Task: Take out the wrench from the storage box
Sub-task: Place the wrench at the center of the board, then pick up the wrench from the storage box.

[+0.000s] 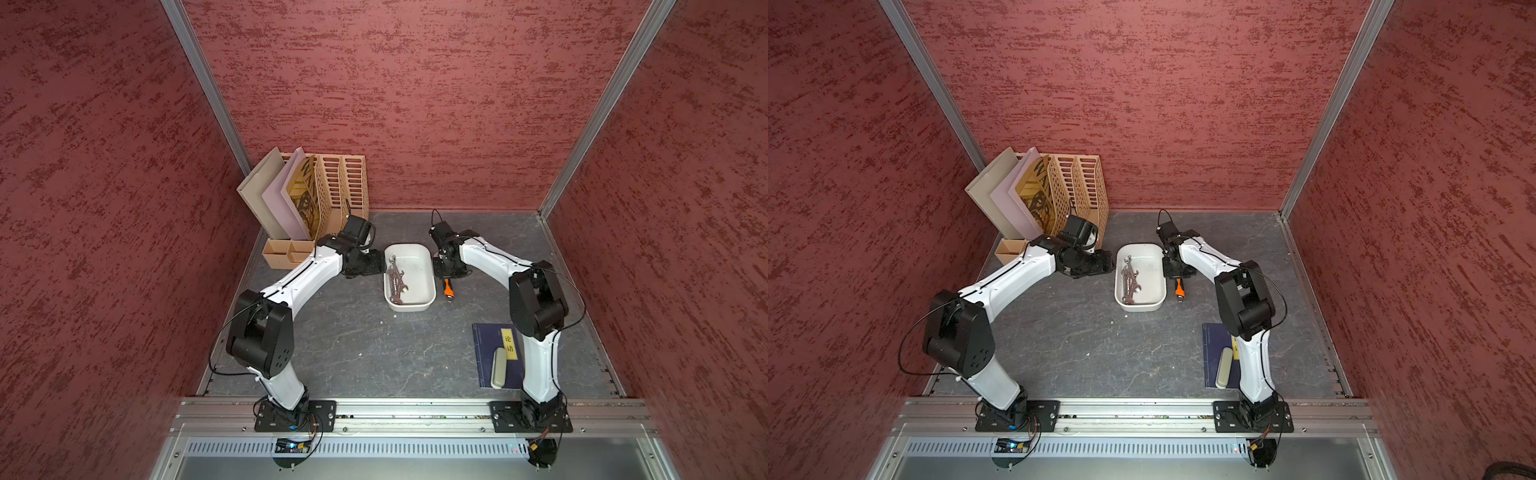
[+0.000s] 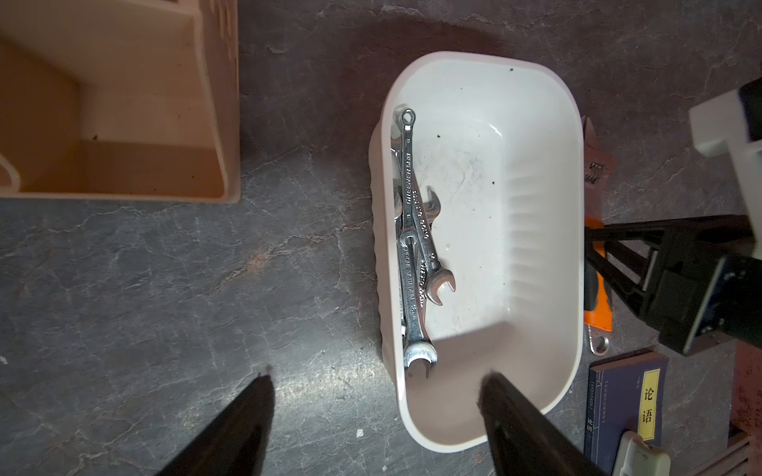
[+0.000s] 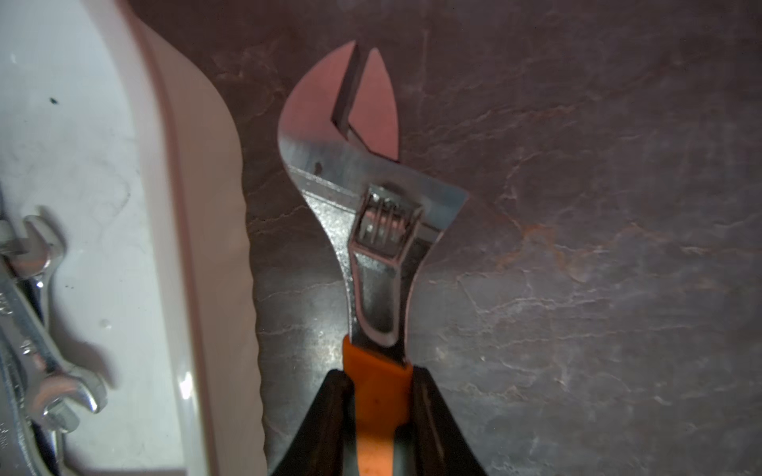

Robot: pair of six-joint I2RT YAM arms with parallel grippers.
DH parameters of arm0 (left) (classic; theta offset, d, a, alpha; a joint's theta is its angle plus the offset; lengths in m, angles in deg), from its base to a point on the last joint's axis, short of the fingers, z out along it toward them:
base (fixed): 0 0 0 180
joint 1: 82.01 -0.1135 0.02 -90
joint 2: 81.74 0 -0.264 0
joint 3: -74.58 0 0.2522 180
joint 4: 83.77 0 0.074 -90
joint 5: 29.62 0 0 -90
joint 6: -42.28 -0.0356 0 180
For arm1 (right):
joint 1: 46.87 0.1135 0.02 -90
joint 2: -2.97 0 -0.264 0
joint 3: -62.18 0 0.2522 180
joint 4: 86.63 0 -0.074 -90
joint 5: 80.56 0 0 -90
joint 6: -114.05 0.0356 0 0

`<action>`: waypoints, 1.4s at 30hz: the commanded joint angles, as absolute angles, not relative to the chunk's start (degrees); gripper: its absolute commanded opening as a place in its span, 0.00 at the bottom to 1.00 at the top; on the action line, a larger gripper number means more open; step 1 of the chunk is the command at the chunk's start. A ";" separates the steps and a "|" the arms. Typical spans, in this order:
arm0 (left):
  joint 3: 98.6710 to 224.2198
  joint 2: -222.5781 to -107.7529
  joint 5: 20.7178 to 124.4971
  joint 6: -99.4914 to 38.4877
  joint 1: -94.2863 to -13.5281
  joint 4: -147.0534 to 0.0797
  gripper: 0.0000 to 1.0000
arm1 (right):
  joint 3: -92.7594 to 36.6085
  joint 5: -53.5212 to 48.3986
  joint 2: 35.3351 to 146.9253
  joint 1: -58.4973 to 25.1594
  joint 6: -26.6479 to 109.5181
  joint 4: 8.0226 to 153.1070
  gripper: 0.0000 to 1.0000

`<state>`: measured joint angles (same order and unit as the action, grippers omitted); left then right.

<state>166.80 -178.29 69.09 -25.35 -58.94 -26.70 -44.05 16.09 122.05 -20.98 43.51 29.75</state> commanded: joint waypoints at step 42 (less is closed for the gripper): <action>165.95 -177.26 68.09 -24.80 -61.25 -28.12 0.85 | -50.15 12.95 114.41 -18.16 45.86 24.69 0.37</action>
